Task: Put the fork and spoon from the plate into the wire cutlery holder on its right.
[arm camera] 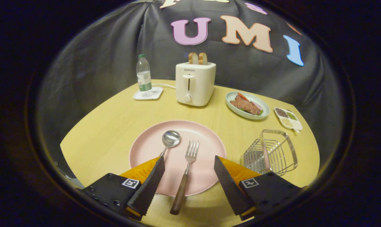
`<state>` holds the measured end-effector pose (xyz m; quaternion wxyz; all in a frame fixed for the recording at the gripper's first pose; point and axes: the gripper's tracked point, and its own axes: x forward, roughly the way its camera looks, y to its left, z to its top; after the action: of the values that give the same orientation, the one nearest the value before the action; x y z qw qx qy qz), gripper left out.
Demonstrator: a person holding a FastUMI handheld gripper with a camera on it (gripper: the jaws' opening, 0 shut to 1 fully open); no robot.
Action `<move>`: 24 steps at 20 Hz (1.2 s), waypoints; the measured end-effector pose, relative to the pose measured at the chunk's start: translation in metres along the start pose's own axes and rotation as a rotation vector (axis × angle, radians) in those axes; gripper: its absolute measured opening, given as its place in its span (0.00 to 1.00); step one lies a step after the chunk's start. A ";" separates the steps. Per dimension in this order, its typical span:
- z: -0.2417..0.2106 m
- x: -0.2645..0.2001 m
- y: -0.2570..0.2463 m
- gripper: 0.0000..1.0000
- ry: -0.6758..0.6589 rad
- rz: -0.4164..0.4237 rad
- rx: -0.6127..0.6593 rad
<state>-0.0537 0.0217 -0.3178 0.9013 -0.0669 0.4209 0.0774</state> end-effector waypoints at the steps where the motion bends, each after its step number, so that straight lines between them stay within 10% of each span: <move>1: -0.007 0.003 0.001 1.00 0.019 -0.001 -0.009; 4: -0.022 0.009 0.004 0.95 0.078 0.008 -0.006; 16: -0.036 0.017 0.003 0.19 0.173 -0.012 0.021; 24: -0.034 0.017 0.000 0.11 0.206 -0.004 0.027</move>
<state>-0.0685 0.0163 -0.3527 0.8542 -0.0634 0.5122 0.0627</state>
